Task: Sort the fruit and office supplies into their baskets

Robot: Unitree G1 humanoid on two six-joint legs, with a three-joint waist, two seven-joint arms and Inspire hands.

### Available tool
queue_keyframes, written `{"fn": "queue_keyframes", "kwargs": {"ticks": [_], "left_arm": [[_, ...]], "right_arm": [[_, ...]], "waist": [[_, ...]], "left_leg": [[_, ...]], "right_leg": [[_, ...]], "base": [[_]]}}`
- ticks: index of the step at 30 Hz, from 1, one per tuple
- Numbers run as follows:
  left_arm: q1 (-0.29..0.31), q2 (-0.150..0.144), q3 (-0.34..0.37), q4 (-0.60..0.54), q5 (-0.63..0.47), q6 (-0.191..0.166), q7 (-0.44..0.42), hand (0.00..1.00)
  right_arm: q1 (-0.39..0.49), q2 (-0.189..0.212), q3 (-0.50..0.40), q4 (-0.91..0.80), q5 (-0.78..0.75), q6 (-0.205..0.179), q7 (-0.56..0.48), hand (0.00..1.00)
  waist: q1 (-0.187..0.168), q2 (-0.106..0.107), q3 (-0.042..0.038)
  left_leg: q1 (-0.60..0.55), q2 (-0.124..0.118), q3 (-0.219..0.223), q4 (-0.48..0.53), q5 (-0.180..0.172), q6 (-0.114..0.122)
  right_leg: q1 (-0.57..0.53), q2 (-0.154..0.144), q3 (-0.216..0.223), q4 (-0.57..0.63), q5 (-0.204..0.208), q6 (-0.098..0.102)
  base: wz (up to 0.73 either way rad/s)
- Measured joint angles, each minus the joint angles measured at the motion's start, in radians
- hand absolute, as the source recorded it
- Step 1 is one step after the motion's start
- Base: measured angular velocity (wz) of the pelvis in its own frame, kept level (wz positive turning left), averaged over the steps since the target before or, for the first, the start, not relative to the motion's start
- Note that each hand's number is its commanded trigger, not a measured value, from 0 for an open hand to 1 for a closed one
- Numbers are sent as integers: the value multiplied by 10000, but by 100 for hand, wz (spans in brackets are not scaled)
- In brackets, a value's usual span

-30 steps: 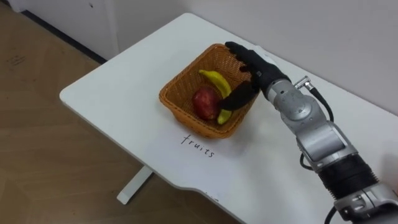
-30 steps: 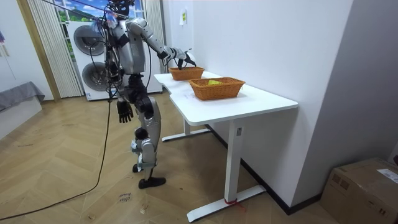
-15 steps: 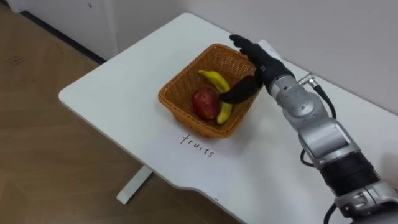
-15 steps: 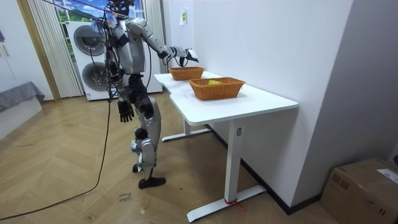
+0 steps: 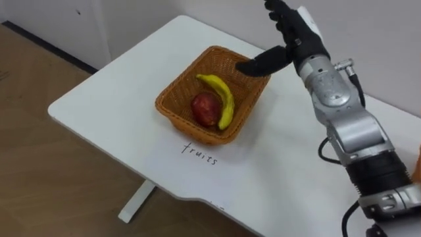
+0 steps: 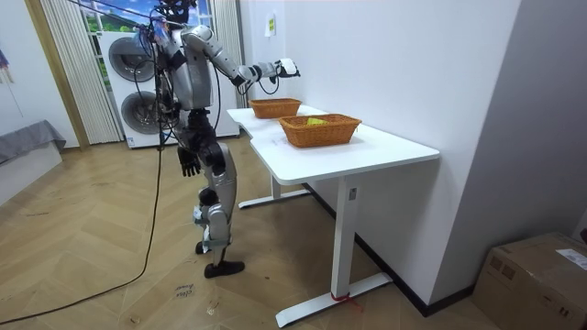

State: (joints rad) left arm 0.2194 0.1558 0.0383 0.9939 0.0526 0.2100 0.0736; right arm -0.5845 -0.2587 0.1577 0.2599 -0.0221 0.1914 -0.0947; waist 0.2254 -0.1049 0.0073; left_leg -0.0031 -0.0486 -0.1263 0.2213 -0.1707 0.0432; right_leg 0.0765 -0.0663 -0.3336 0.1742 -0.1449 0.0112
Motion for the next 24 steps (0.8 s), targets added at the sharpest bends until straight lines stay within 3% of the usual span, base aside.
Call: {"fn": "queue_keyframes", "kwargs": {"ticks": [2,9,14,16,21,24], "left_arm": [[15,-7,4,-5,13,-1,20,0],[-34,22,-4,2,-5,-11,42,0],[-107,104,170,21,-10,-221,17,0],[-150,105,395,61,-55,-285,24,0],[-180,82,373,79,-221,-310,27,0],[-184,113,374,44,-227,-398,19,0]], "right_arm": [[18,-42,-210,-213,17,-96,-163,0],[266,-308,-964,-1121,179,-192,-616,0],[989,-644,-1430,-1617,163,-296,-771,0],[1168,-732,-1552,-2008,293,-298,-766,0],[1564,-912,-1993,-2382,573,-294,-769,0],[1728,-935,-2306,-2404,688,-288,-885,0]], "waist": [[-185,41,-66],[-872,131,-68],[-1044,129,-71],[-1156,173,-96],[-1573,275,-147],[-1914,221,-177]], "left_leg": [[25,11,56,-8,0,0],[257,58,357,-130,-1,9],[322,145,690,-172,-40,52],[333,212,986,-235,-39,51],[514,233,1233,-384,-39,59],[570,264,1370,-429,-41,61]], "right_leg": [[-20,14,74,14,6,-7],[-52,22,365,149,16,-17],[-129,69,656,161,68,-18],[-251,144,935,128,156,-44],[-242,183,1243,126,182,-29],[-271,214,1378,140,190,-30]], "base": [[-10],[-15],[-19],[-33],[-20],[-14]]}}
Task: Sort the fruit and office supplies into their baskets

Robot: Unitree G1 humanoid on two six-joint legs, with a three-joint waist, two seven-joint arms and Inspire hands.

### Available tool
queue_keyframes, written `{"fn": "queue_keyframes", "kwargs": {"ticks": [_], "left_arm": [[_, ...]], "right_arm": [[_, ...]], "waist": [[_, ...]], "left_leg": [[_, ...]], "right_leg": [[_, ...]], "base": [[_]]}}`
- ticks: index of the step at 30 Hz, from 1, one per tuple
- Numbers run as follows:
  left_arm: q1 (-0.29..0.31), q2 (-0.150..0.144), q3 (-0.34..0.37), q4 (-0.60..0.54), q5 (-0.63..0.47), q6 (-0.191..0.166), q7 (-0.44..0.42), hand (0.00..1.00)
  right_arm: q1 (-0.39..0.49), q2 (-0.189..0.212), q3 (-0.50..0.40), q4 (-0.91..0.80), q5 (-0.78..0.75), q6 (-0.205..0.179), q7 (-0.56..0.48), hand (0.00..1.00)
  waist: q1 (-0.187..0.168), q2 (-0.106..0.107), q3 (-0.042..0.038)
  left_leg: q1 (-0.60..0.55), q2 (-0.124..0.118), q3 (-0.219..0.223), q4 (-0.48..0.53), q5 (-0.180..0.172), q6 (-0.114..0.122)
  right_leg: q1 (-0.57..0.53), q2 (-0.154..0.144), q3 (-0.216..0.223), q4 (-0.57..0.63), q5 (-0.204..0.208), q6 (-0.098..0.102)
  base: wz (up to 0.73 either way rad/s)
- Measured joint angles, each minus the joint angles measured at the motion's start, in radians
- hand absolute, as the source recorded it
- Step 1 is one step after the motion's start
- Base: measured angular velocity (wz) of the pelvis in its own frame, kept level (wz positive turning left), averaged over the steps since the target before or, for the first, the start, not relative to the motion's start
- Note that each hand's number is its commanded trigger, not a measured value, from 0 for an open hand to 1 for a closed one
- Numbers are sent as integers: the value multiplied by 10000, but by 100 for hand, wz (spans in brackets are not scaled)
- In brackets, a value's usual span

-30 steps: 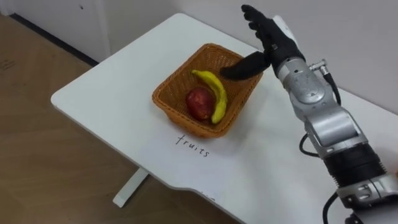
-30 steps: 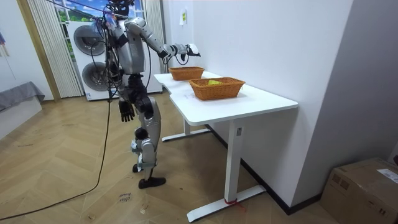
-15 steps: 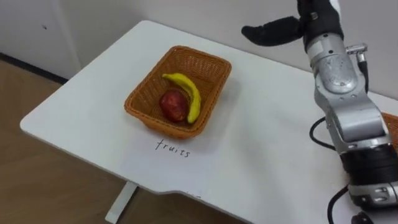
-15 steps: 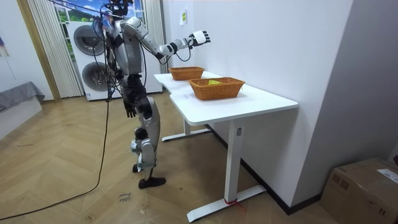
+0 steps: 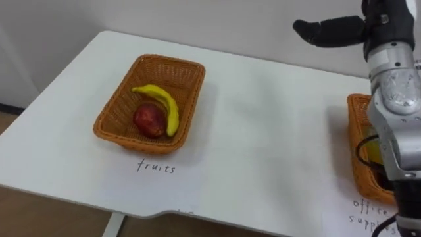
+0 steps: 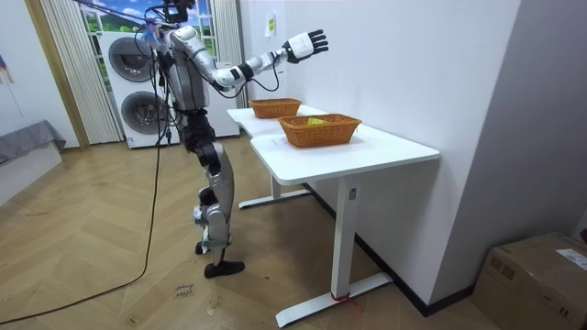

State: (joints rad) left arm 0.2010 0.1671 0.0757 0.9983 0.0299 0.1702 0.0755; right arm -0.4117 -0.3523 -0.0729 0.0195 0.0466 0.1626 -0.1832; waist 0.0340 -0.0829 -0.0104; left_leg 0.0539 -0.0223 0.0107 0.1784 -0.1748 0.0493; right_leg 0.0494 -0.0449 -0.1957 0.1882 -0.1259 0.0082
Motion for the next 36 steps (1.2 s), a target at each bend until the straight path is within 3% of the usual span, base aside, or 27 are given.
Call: {"fn": "queue_keyframes", "kwargs": {"ticks": [7,15,21,23,32,36], "left_arm": [[101,53,30,-84,-73,-369,52,0],[370,16,38,38,-806,-681,312,0],[596,-92,413,24,-1067,-900,377,0],[645,-153,520,27,-1064,-900,515,0],[812,-280,771,153,-1067,-898,700,0],[886,-277,791,145,-1057,-896,743,0]], "right_arm": [[378,-13,-1050,-241,-17,-33,-830,0],[1503,-13,-1904,-795,243,-373,-1244,0],[2118,-45,-3059,-1109,1410,-540,-1990,0],[2490,-59,-3325,-1136,2053,-797,-2334,0],[4491,-54,-3926,-784,3102,-838,-3843,0],[5149,227,-4366,-238,3806,-1017,-4507,0]], "waist": [[-340,-135,-34],[-786,-40,48],[-1094,0,44],[-1132,7,41],[-1259,-38,75],[-1435,38,44]], "left_leg": [[113,125,424,-126,-35,-38],[278,193,721,-176,-122,-51],[286,306,950,-159,-186,-112],[302,326,982,-170,-194,-127],[353,304,1208,-268,-202,-138],[425,310,1209,-287,-233,-164]], "right_leg": [[-148,149,459,-3,67,-42],[-148,250,836,5,93,-55],[-186,343,910,-20,112,-84],[-185,376,968,-32,112,-86],[-201,420,1148,-185,91,-117],[-124,443,1139,-205,70,-126]], "base": [[-19],[-15],[-8],[-6],[-6],[0]]}}
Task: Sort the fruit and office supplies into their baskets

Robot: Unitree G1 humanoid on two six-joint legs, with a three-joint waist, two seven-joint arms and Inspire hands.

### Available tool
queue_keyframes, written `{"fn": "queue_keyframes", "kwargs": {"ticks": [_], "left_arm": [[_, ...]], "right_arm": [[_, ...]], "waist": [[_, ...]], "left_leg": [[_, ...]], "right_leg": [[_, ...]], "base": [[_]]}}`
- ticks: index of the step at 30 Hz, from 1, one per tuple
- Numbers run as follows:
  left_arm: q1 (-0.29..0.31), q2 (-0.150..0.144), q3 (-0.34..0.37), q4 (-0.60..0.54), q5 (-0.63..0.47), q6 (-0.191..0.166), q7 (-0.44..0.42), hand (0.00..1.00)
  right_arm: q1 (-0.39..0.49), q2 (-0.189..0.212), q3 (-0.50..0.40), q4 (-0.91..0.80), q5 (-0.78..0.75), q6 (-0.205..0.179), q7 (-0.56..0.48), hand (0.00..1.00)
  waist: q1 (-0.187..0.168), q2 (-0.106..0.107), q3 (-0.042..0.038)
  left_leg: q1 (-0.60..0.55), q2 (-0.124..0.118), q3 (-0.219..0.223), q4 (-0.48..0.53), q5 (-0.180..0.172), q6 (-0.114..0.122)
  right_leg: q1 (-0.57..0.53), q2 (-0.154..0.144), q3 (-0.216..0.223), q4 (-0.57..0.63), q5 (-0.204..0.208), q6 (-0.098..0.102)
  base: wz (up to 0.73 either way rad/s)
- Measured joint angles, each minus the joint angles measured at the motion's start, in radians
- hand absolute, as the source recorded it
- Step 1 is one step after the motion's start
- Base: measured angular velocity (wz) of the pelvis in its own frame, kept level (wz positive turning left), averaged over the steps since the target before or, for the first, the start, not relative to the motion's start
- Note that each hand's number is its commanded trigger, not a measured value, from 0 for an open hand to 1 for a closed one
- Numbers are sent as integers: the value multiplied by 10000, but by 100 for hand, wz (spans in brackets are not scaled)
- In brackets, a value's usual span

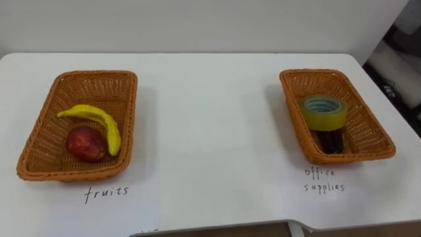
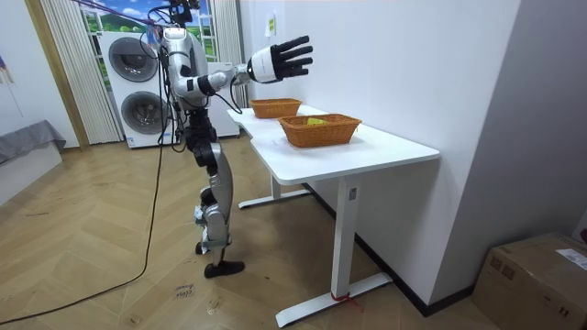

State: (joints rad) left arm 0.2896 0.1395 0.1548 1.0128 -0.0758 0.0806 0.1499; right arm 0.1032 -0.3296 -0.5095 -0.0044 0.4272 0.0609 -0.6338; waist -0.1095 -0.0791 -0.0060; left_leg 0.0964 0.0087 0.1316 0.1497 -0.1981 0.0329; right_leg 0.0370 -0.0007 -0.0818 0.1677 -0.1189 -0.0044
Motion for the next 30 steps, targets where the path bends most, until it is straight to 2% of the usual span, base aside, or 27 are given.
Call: {"fn": "queue_keyframes", "kwargs": {"ticks": [1,4,5,7,11,14,16,17,19,22,27,30], "left_arm": [[45,4,-3,0,18,0,0,0],[-31,-4,-2,-19,11,-15,-7,0],[-31,-5,1,-49,-14,-15,-12,0],[-73,-21,6,-247,-20,-41,-47,0],[-99,-16,83,-253,-80,-84,-35,0],[-84,-50,93,-250,-82,-137,-31,0],[-37,-69,94,-147,-86,-173,-38,0],[-30,-69,95,-124,-90,-173,-34,0],[-19,-158,95,-102,-122,-236,-18,0],[1,-375,198,-36,-86,-238,-67,0],[144,-418,380,0,-131,-388,-127,0],[173,-485,372,47,-215,-386,-327,0]], "right_arm": [[79,173,-126,318,340,-183,-137,0],[507,453,-232,1198,1393,-442,-400,0],[589,549,-248,1397,1616,-504,-420,0],[671,773,-250,2323,2177,-591,-544,0],[755,981,-225,3572,2787,-696,-861,0],[767,1204,-212,5124,3253,-1009,-803,0],[914,1551,-194,6278,3599,-1367,-560,0],[933,1591,-161,6658,3600,-1335,-487,0],[1037,1960,1,7813,3681,-1328,-255,0],[1046,2148,385,9447,3568,-1291,211,0],[1075,2150,1415,11369,3438,-1221,1493,0],[1146,2196,2243,11863,3017,-864,2784,0]], "waist": [[-11,7,32],[-3,94,30],[-8,104,53],[-16,169,35],[-11,363,22],[-21,394,-5],[-18,420,-19],[-1,411,-34],[44,455,-27],[63,553,-40],[110,641,1],[233,652,-1]], "left_leg": [[13,7,0,0,-8,-9],[17,12,1,-2,-22,-26],[15,14,-1,-4,-25,-29],[-3,5,-4,3,-35,-23],[4,-10,-45,2,-45,-14],[18,-4,-181,14,-57,-35],[39,-6,-278,19,-75,-56],[50,-3,-278,18,-81,-63],[105,-6,-274,-4,-90,-73],[113,-11,-283,0,-116,-58],[189,-6,-289,-11,-152,-71],[187,-1,-287,-12,-165,-77]], "right_leg": [[9,9,-7,2,-6,-9],[9,23,11,-1,-21,-21],[5,25,11,-1,-25,-23],[-30,16,16,0,-47,-10],[-26,2,-11,33,-135,0],[78,20,-21,30,-160,-17],[134,22,-69,5,-209,-25],[143,25,-70,10,-222,-26],[182,26,-64,32,-269,-32],[193,18,-64,27,-282,-18],[151,17,-55,33,-372,-15],[210,29,-35,46,-369,-22]], "base": [[-3],[0],[0],[0],[4],[12],[11],[3],[0],[0],[0],[0]]}}
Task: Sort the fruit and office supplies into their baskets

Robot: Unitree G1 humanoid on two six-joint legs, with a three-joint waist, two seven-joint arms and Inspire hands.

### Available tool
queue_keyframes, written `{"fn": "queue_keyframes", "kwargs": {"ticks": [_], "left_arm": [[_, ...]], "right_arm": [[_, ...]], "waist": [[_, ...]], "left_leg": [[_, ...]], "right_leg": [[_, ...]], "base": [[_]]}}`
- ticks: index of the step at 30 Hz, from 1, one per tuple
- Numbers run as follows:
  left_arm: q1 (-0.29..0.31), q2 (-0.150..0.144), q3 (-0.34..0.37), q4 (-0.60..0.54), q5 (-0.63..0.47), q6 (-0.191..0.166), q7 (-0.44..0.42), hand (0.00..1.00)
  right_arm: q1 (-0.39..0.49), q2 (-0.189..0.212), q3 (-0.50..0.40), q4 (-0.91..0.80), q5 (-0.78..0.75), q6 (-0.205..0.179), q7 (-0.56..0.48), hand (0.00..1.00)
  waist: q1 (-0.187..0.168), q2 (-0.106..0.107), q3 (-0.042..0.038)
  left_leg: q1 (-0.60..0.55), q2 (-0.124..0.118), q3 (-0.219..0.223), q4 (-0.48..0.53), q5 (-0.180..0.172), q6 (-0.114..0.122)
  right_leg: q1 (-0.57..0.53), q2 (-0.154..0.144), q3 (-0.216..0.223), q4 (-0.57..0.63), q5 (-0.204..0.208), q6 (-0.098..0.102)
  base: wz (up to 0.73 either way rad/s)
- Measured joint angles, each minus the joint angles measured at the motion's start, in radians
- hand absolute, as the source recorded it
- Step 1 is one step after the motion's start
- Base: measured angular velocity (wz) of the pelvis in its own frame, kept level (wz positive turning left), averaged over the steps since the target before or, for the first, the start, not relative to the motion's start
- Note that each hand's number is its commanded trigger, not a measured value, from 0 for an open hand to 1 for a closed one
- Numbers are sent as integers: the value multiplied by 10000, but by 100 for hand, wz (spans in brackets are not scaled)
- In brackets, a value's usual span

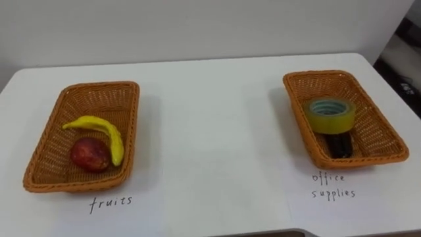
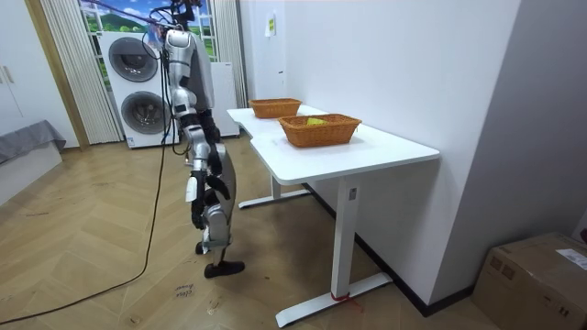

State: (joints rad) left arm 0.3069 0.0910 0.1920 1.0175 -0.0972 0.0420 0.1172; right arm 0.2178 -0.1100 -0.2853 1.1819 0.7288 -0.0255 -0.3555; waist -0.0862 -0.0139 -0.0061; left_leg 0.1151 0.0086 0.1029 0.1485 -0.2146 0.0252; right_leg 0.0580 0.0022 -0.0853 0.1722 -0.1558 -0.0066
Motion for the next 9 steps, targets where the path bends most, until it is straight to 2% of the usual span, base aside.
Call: {"fn": "queue_keyframes", "kwargs": {"ticks": [4,9], "left_arm": [[-89,-61,-22,239,-114,3,10,0],[-266,-73,-55,431,-140,7,94,0]], "right_arm": [[-304,20,1229,528,-1089,391,1645,0],[-756,25,2113,854,-2213,706,2869,0]], "waist": [[173,5,-1],[459,-29,6]], "left_leg": [[5,-3,-13,23,-17,12],[-19,-17,-131,16,-17,12]], "right_leg": [[-17,-30,-157,-23,6,-3],[7,-46,-271,-38,5,-4]], "base": [[5],[3]]}}
